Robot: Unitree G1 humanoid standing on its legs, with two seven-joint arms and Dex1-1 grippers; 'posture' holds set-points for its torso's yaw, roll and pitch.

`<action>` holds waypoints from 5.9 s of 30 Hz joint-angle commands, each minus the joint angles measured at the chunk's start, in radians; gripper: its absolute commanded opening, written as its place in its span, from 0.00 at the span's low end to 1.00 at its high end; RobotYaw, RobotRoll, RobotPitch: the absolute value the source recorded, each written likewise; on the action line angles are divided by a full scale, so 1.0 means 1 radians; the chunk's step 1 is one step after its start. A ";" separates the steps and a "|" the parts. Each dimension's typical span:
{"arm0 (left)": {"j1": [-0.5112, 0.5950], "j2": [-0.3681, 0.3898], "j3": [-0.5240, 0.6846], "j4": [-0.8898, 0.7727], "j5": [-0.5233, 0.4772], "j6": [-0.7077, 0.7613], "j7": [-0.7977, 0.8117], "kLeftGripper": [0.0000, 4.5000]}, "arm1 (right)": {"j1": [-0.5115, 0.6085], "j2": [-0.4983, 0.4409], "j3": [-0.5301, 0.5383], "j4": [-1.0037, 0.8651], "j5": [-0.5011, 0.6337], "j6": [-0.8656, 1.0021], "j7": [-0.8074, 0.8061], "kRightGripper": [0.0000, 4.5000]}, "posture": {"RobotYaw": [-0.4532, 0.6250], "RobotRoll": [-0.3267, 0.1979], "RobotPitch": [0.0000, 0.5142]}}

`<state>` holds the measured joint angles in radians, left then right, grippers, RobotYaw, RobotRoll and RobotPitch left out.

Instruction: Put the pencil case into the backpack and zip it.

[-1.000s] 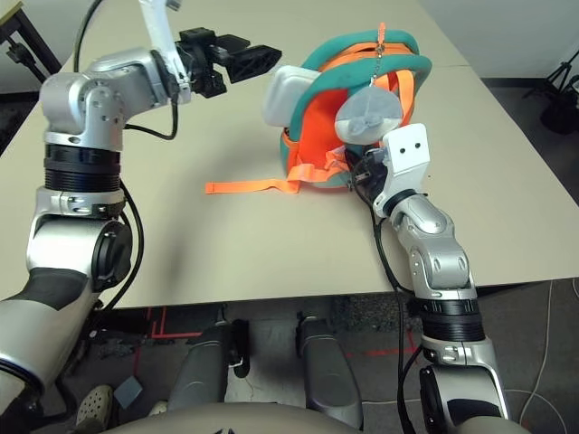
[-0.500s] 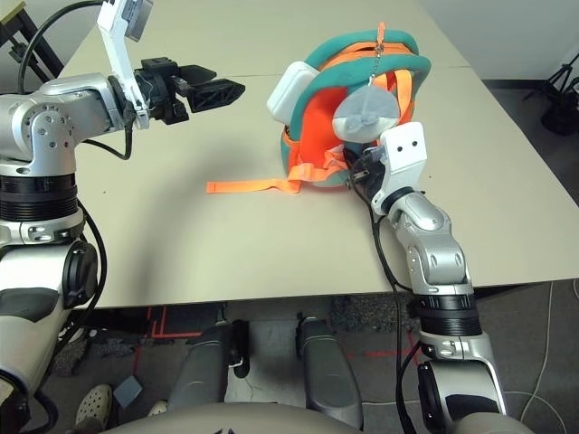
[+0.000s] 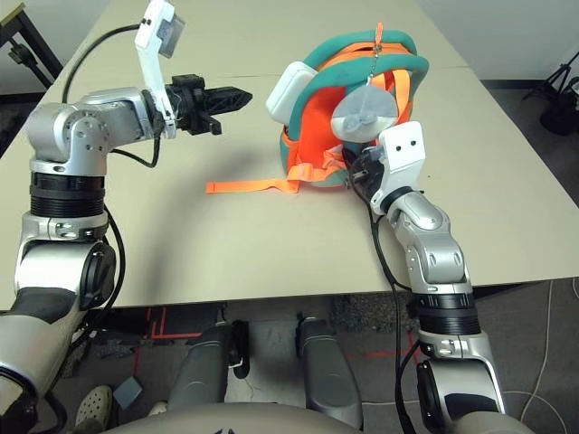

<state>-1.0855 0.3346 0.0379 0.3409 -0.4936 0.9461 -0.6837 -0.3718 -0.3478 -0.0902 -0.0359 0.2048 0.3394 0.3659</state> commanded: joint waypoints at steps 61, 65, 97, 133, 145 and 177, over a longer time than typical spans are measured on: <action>-0.132 -0.075 -0.363 0.004 0.313 -0.400 -0.266 1.00 | -0.016 0.010 0.030 0.057 -0.032 0.000 0.016 0.18 | 0.28 0.62 0.24; -0.147 -0.134 -0.357 0.068 0.328 -0.438 -0.262 1.00 | -0.016 0.009 0.029 0.058 -0.034 -0.001 0.018 0.18 | 0.28 0.62 0.25; -0.105 -0.024 -0.159 -0.009 0.280 -0.341 -0.248 0.07 | -0.020 0.015 0.046 0.073 -0.038 -0.009 0.018 0.18 | 0.29 0.62 0.28; 0.273 0.075 -0.222 0.376 0.329 -0.391 -0.228 0.06 | -0.064 0.013 0.073 0.131 -0.047 -0.037 0.056 0.18 | 0.32 0.62 0.27; 0.225 0.001 -0.187 0.520 0.367 -0.551 -0.153 0.06 | -0.062 0.009 0.074 0.113 -0.045 -0.028 0.055 0.18 | 0.31 0.62 0.27; 0.370 0.122 -0.041 0.061 0.251 -0.277 -0.186 1.00 | 0.129 -0.220 -0.233 -0.228 0.224 0.392 0.138 0.99 | 0.28 0.62 0.30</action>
<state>-0.7339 0.4452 -0.0186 0.4289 -0.2288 0.6545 -0.8830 -0.2572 -0.5701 -0.2956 -0.2875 0.4270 0.7520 0.5194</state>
